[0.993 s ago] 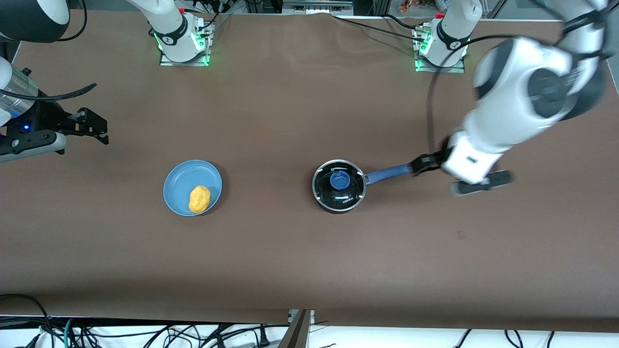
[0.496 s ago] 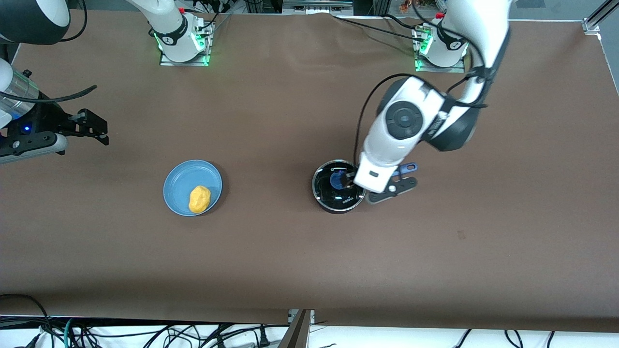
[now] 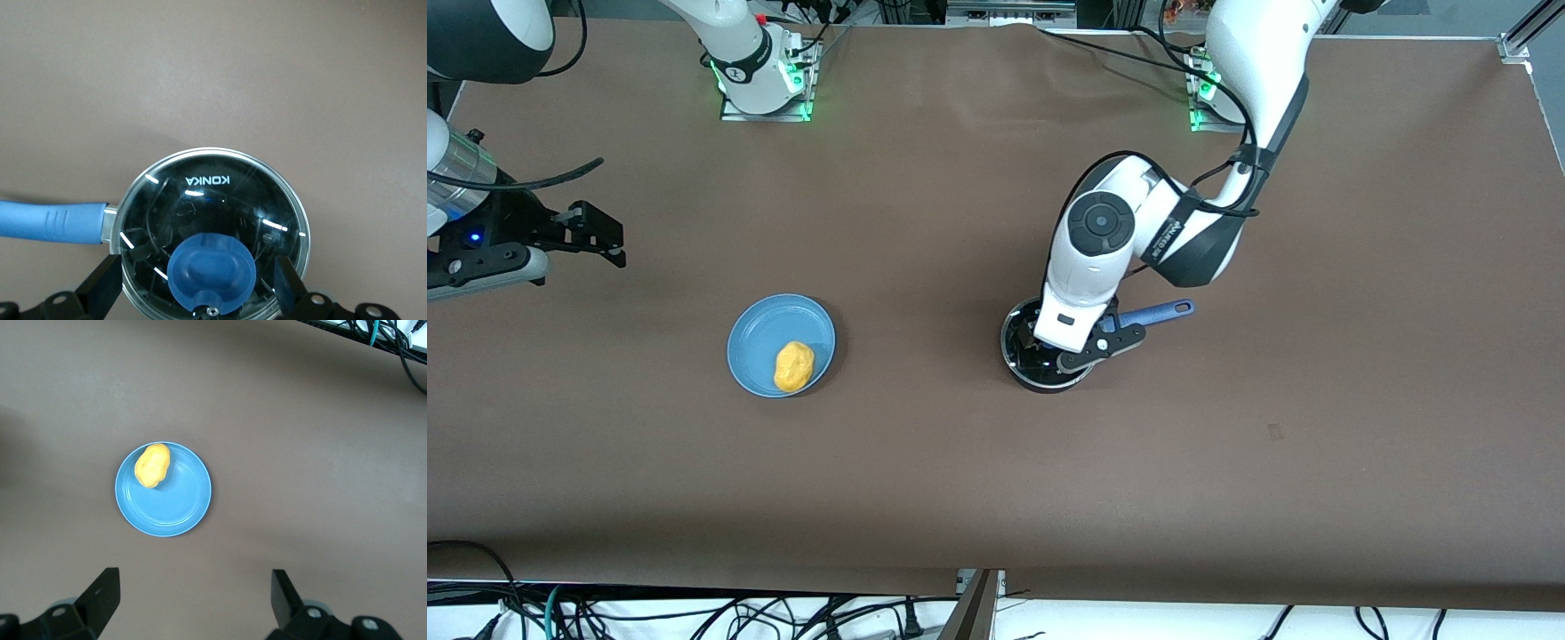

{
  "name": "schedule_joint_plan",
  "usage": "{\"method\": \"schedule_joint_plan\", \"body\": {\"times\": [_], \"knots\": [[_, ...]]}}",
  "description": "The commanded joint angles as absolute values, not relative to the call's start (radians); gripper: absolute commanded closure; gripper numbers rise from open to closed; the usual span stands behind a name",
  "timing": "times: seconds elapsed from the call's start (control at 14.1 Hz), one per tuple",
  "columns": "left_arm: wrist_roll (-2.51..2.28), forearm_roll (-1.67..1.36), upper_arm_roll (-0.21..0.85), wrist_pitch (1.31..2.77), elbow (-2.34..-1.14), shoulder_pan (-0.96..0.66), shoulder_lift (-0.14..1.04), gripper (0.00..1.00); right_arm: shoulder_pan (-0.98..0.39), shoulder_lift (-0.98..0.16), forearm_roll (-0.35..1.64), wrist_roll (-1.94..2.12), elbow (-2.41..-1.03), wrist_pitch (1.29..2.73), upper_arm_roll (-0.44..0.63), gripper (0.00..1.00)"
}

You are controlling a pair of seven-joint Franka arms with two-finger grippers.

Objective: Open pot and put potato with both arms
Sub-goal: 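Lower the left gripper and grasp the blue lid knob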

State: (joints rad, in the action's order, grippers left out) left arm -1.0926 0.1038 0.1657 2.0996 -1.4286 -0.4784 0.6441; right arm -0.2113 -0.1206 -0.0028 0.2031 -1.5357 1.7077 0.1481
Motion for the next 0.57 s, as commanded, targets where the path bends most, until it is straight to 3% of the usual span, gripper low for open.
{"method": "schedule_joint_plan", "body": {"times": [0.0, 0.5], "knots": [[-1.144, 0.140, 0.158, 2.111, -1.407, -0.508, 0.666, 0.00, -0.201, -0.123, 0.006, 0.199, -1.526, 1.698, 0.143, 0.00], [-1.180, 0.201, 0.158, 2.163, -1.439, -0.525, 0.692, 0.00, -0.199, -0.129, 0.006, 0.198, -1.526, 1.698, 0.143, 0.00]]}}
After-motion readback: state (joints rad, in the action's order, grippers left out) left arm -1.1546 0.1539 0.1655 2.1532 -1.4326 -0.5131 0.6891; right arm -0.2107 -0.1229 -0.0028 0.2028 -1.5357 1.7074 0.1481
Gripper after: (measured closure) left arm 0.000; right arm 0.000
